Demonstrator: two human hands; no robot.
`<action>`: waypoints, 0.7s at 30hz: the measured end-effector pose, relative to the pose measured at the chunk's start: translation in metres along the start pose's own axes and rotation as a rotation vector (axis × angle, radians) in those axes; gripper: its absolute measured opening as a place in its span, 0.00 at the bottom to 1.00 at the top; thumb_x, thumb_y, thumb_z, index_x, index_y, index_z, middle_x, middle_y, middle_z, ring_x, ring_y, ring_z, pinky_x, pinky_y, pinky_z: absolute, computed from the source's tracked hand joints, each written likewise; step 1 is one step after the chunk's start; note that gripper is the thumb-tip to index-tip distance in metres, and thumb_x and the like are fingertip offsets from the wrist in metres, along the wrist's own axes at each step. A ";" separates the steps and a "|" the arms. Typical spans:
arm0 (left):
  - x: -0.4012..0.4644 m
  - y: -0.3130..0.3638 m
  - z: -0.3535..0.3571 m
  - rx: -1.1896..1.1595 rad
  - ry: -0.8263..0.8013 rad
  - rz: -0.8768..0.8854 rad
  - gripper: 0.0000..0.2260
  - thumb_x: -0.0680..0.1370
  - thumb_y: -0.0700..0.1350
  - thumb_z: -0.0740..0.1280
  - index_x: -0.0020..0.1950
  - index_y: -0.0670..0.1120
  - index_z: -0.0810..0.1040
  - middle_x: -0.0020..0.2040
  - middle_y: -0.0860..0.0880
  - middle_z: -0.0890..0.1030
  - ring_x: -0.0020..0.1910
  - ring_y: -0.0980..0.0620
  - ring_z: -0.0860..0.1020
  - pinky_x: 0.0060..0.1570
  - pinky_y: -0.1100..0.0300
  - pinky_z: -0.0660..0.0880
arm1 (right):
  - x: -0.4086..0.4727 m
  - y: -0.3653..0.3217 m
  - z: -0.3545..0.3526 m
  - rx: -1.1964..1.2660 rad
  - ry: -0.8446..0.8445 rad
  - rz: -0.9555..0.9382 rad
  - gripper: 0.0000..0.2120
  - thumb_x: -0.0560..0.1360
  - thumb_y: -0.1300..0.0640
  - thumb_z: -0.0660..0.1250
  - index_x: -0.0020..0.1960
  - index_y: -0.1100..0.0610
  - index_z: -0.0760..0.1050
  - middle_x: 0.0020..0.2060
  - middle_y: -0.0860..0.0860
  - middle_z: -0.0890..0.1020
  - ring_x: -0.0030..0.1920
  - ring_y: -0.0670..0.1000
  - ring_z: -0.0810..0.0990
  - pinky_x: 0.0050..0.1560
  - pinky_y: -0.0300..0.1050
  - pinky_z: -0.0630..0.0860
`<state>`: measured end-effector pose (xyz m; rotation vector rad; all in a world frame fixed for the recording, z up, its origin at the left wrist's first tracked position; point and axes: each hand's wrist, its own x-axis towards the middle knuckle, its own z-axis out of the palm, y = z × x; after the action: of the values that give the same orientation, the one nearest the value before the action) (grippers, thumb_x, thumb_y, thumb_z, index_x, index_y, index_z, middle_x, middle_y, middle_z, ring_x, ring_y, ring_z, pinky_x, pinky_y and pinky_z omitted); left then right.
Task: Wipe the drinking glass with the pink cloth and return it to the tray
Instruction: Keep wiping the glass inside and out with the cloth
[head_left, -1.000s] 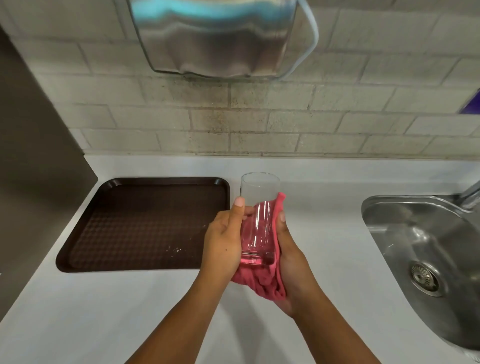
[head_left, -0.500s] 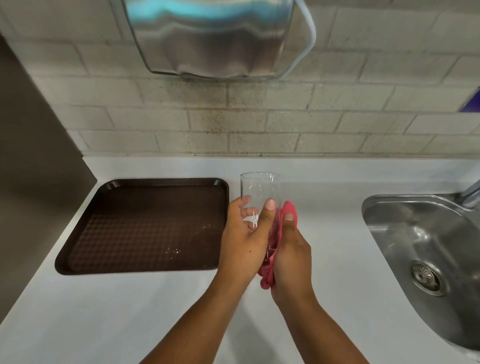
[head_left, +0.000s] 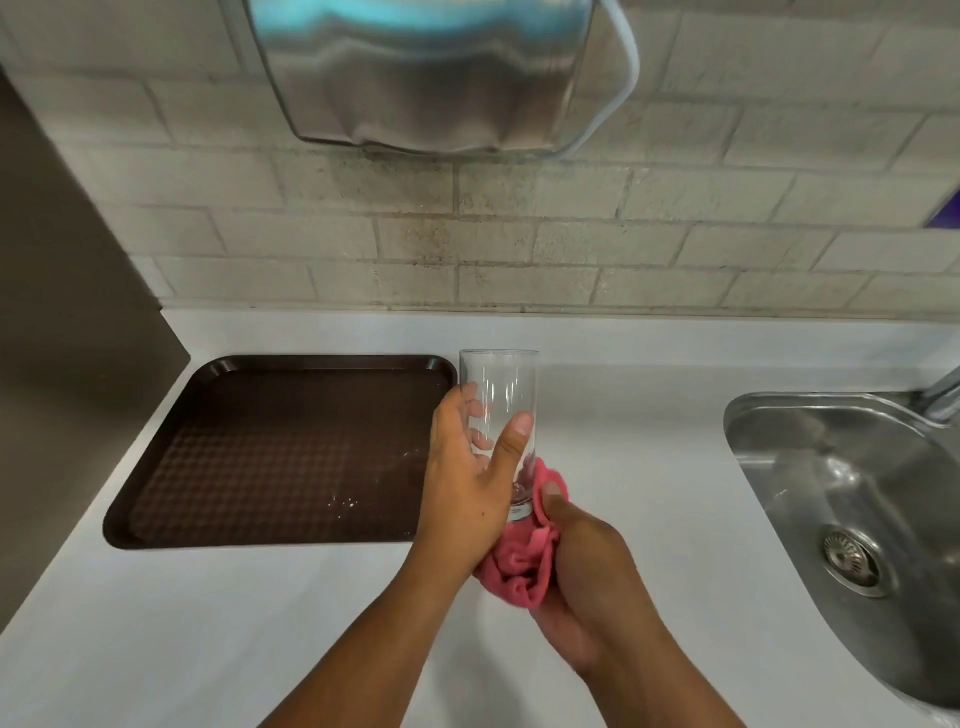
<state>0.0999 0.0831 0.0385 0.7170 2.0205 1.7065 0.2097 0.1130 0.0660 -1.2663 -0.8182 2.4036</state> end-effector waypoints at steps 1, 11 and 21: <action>0.002 0.000 0.000 -0.002 -0.003 -0.001 0.36 0.76 0.73 0.66 0.80 0.58 0.65 0.71 0.55 0.75 0.67 0.52 0.80 0.61 0.48 0.84 | 0.001 0.007 -0.001 -0.165 0.022 -0.118 0.24 0.86 0.41 0.56 0.50 0.58 0.81 0.23 0.54 0.75 0.27 0.53 0.77 0.37 0.47 0.81; -0.003 0.009 -0.005 0.007 -0.147 -0.172 0.27 0.76 0.71 0.64 0.67 0.56 0.76 0.55 0.53 0.83 0.50 0.55 0.83 0.52 0.57 0.81 | 0.006 0.002 0.008 -0.484 0.162 -0.654 0.28 0.80 0.30 0.50 0.64 0.45 0.80 0.47 0.56 0.88 0.40 0.56 0.88 0.36 0.52 0.87; -0.005 0.012 -0.010 -0.251 -0.326 -0.336 0.29 0.69 0.68 0.72 0.61 0.50 0.84 0.54 0.46 0.87 0.42 0.53 0.82 0.47 0.53 0.80 | 0.038 -0.078 0.012 -0.752 0.056 -0.880 0.20 0.86 0.44 0.56 0.44 0.49 0.81 0.33 0.41 0.84 0.36 0.41 0.82 0.41 0.36 0.76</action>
<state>0.0990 0.0740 0.0518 0.4987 1.5686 1.4989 0.1788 0.1896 0.0942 -0.8560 -1.8754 1.3747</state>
